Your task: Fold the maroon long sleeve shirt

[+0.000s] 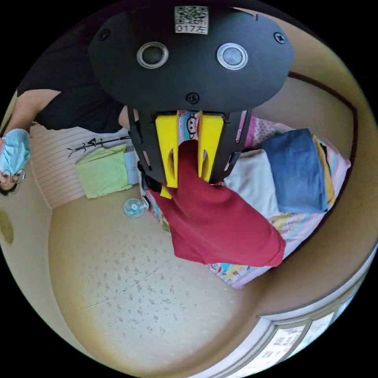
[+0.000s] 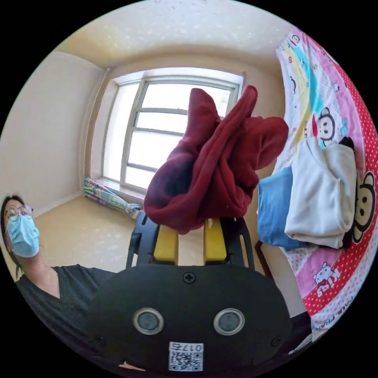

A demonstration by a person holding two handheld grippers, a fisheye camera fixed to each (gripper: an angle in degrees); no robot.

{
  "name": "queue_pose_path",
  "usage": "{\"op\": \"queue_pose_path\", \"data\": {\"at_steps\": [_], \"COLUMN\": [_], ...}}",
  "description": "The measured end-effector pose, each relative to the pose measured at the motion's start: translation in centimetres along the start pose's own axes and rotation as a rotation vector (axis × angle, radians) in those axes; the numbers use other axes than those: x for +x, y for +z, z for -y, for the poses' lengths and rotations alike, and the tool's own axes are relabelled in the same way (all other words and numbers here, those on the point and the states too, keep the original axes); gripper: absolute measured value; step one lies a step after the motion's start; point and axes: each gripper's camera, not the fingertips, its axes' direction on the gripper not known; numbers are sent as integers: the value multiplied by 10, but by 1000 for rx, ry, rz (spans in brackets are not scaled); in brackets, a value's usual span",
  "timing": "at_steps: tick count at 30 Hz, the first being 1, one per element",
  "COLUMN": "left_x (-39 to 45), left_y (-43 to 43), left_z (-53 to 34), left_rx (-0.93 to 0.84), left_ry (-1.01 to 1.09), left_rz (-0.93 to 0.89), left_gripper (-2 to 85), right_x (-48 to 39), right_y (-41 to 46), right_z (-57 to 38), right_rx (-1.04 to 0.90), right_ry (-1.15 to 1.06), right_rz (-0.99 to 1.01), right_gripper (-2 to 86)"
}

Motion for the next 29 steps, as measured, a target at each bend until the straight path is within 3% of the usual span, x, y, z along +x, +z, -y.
{"op": "queue_pose_path", "data": {"at_steps": [1, 4, 9, 11, 14, 15, 17, 18, 20, 23, 25, 29], "left_x": [-39, -102, -146, -149, -129, -113, -88, -73, -47, 19, 87, 190], "left_y": [-4, -9, 33, 55, 83, 91, 104, 115, 139, 185, 234, 321], "left_z": [-12, -66, -139, -146, -127, -111, -86, -69, -46, -24, -26, -64], "left_rx": [4, 3, -191, -289, -345, -331, -287, -271, -292, -340, -414, -633], "left_ry": [-157, -365, -448, -429, -330, -266, -176, -135, -86, 51, 199, 441], "left_rz": [68, 258, 406, 463, 538, 539, 492, 445, 387, 334, 281, 180], "left_gripper": [102, 107, 84, 73, 55, 47, 23, 12, 2, 1, 12, 34], "right_x": [27, 79, 168, 222, 243, 238, 211, 205, 184, 175, 182, 205], "right_y": [24, 37, -51, -121, -206, -218, -244, -247, -249, -233, -214, -183], "right_z": [-4, -38, -126, -207, -329, -348, -389, -394, -403, -411, -416, -425], "right_rx": [-66, -192, -448, -759, -1122, -1133, -930, -842, -470, -128, -56, -150], "right_ry": [93, 139, 224, 504, 1006, 1070, 1194, 1200, 1174, 1132, 1121, 1133], "right_rz": [-92, -375, -1003, -1330, -1482, -1487, -1417, -1385, -1248, -1129, -1081, -1114], "right_gripper": [101, 78, 32, 15, 7, 6, 4, 4, 3, 3, 3, 3]}}
